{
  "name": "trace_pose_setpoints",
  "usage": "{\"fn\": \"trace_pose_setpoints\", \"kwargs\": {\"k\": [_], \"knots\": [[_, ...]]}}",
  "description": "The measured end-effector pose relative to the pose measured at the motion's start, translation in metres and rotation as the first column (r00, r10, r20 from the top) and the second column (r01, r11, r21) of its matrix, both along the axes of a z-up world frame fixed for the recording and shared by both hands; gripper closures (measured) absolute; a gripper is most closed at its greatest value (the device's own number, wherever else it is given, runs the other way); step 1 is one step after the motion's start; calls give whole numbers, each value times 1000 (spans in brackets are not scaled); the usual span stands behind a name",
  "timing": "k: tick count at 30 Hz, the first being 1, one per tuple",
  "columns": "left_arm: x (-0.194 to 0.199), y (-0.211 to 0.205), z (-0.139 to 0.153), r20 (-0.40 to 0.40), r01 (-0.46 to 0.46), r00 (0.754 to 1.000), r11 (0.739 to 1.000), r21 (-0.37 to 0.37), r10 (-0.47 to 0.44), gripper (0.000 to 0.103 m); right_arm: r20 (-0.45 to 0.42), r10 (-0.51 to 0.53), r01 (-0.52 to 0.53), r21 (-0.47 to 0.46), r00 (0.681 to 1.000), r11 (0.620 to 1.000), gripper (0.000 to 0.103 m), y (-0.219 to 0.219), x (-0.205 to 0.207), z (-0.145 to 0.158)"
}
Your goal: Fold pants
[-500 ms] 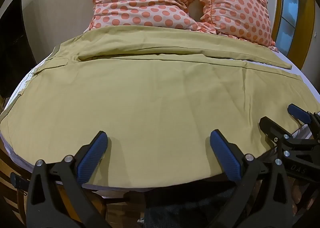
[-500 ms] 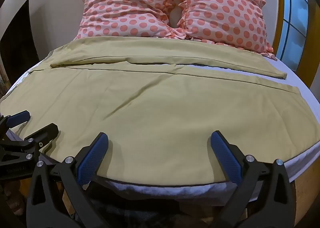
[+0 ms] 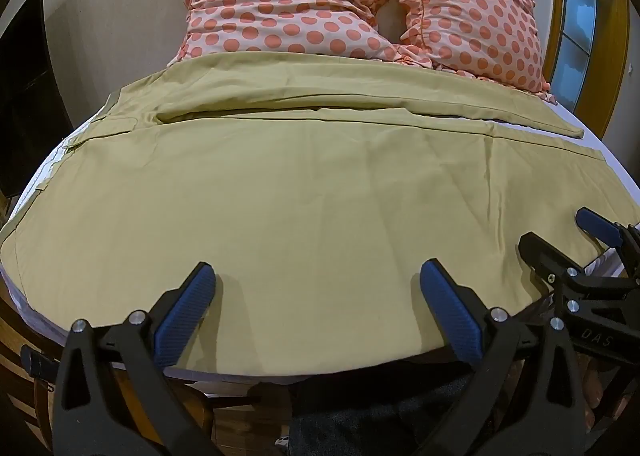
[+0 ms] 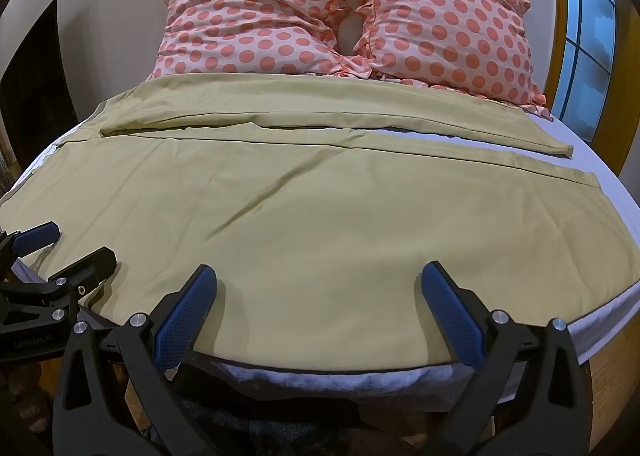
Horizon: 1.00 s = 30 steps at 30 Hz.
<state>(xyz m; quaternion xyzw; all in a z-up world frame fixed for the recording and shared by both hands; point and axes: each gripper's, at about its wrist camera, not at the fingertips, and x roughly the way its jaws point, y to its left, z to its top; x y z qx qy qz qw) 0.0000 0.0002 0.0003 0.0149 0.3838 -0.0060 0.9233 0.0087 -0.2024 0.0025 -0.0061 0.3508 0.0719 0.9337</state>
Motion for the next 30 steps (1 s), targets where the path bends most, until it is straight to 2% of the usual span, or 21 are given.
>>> {"fn": "trace_pose_setpoints", "kwargs": {"k": [30], "knots": [[0,0,0,3,0,1000,1000,2,0,2,1,-1,1,0,1000,1000,1,0,2,-2]]}}
